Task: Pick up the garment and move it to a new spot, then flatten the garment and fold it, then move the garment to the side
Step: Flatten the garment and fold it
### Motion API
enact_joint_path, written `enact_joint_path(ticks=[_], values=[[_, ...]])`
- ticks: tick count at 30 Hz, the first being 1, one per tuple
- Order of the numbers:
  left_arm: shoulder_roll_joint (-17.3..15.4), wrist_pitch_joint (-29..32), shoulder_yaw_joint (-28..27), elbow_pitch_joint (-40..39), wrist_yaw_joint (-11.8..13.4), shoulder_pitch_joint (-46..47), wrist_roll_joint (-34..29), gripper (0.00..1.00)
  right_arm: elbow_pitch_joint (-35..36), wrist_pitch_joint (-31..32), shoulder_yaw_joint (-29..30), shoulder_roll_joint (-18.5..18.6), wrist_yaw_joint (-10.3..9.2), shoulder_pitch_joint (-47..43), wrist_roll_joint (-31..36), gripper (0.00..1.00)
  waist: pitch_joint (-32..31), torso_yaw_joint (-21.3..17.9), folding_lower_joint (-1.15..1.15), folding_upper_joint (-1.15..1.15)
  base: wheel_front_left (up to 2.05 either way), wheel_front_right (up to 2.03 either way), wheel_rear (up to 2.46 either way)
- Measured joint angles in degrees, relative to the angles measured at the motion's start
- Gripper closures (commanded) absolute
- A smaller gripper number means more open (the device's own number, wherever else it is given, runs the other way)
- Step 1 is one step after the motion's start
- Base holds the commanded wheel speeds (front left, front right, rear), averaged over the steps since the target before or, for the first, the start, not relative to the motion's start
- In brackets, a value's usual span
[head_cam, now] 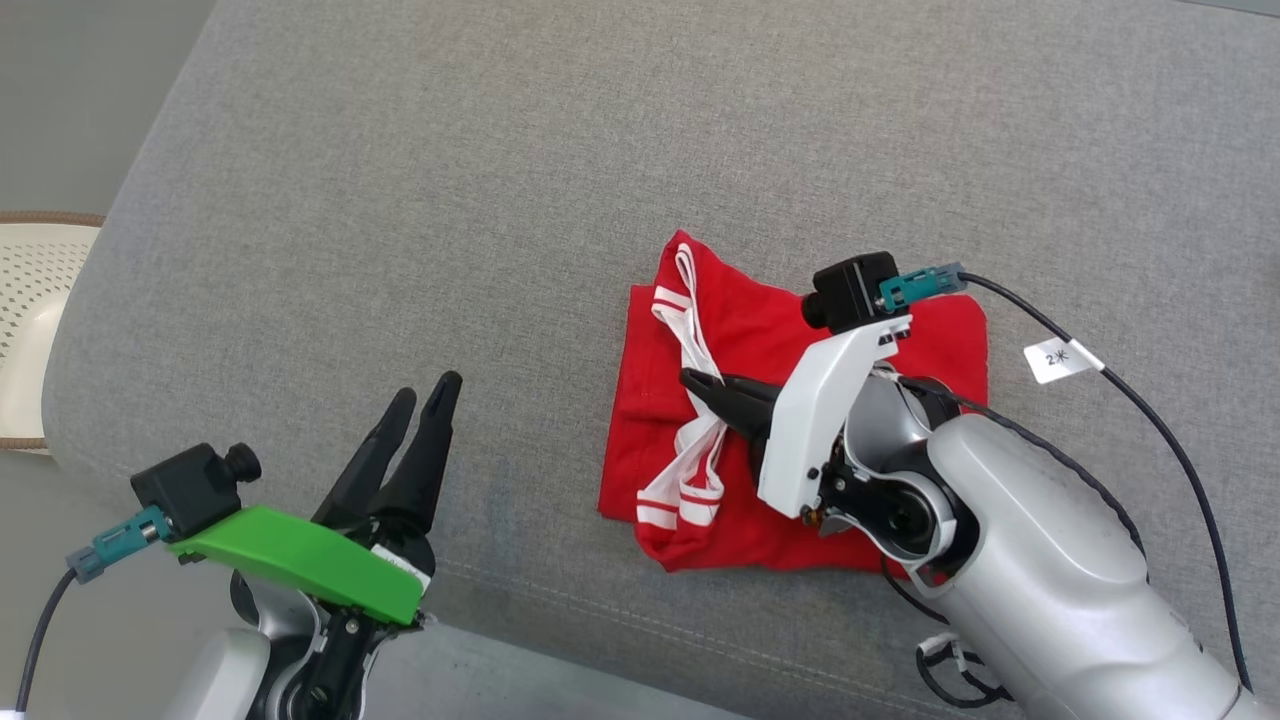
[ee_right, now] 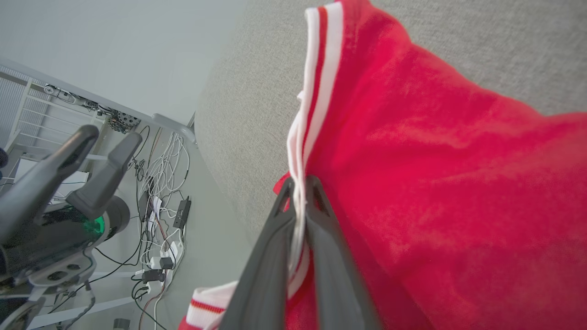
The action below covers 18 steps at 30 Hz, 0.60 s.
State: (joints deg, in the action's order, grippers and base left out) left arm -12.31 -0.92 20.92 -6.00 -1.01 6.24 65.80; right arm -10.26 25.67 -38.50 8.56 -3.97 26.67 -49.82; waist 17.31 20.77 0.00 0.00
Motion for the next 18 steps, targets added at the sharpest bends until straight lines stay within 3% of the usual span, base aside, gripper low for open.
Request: enact_joint_path(ticks=[1,2,3,18], values=[[0.0,-0.2,0.0,0.0,0.0,0.0,0.0,0.0,-0.4,-0.1,0.0,-0.1,0.0,0.1,0.1,0.22,0.0,0.0,0.0,0.0,0.0,0.0,0.0],[0.0,-0.2,0.0,0.1,0.0,0.0,0.0,0.0,-0.8,-0.7,0.1,-0.4,-0.01,0.1,0.1,0.16,0.0,0.0,0.0,0.0,0.0,0.0,0.0],[0.0,-0.2,0.0,0.1,0.0,0.0,0.0,0.0,-1.2,-1.3,0.3,-0.7,-0.01,0.1,0.1,0.0,0.0,0.0,0.0,0.0,0.0,0.0,0.0],[-0.3,-0.8,-0.7,1.3,0.0,0.1,0.0,0.0,-4.8,-9.9,1.6,-4.3,2.5,0.4,-2.6,0.0,-1.8,-1.7,0.0,0.0,0.0,0.0,0.0]])
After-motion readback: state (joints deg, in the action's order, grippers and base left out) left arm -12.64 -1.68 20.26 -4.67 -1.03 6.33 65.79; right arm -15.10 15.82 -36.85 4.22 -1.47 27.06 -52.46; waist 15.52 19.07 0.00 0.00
